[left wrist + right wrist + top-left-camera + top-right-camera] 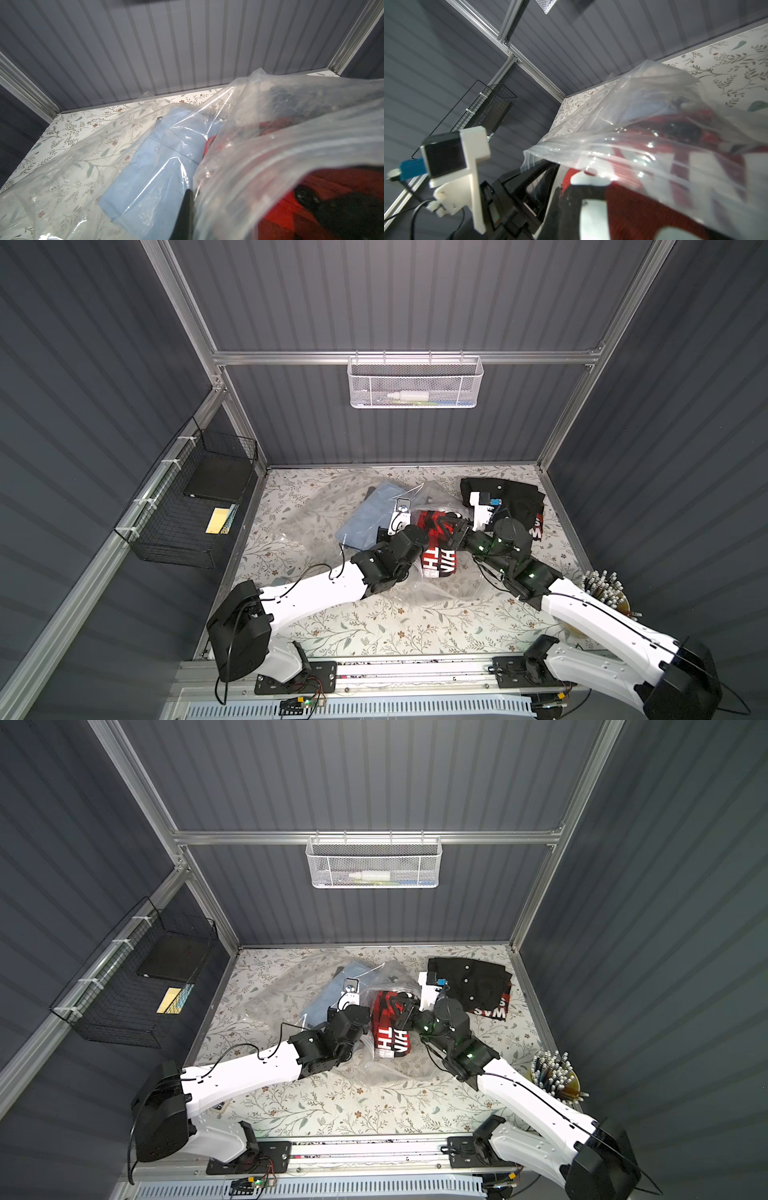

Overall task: Take the shirt out of the vacuum bag
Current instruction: Take out the shirt from the vacuum bag.

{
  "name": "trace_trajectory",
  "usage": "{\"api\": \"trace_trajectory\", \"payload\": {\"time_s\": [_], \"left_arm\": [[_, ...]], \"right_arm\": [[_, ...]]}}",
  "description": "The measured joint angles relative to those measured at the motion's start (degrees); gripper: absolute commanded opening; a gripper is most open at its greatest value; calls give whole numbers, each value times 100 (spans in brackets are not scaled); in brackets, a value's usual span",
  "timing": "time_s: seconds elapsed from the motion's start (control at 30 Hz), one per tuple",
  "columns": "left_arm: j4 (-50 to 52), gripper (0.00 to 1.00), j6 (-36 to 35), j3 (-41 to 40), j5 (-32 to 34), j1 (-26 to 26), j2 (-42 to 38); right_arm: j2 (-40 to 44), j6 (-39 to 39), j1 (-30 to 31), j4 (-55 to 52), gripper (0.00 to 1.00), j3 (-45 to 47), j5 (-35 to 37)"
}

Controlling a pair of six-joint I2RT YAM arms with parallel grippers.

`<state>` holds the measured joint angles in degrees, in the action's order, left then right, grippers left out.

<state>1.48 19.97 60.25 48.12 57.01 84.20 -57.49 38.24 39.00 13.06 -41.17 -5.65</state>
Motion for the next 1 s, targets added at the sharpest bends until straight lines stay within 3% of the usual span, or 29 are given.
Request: {"api": "trace_trajectory", "payload": {"time_s": [0.53,1.0], "left_arm": [[0,0,70,-269,44,-168,-9],[48,0,155,-544,125,-278,-9]], "right_arm": [[896,-227,0,-1156,0,-1504,345],[892,-898,-256,-1615,0,-2747,1397]]}}
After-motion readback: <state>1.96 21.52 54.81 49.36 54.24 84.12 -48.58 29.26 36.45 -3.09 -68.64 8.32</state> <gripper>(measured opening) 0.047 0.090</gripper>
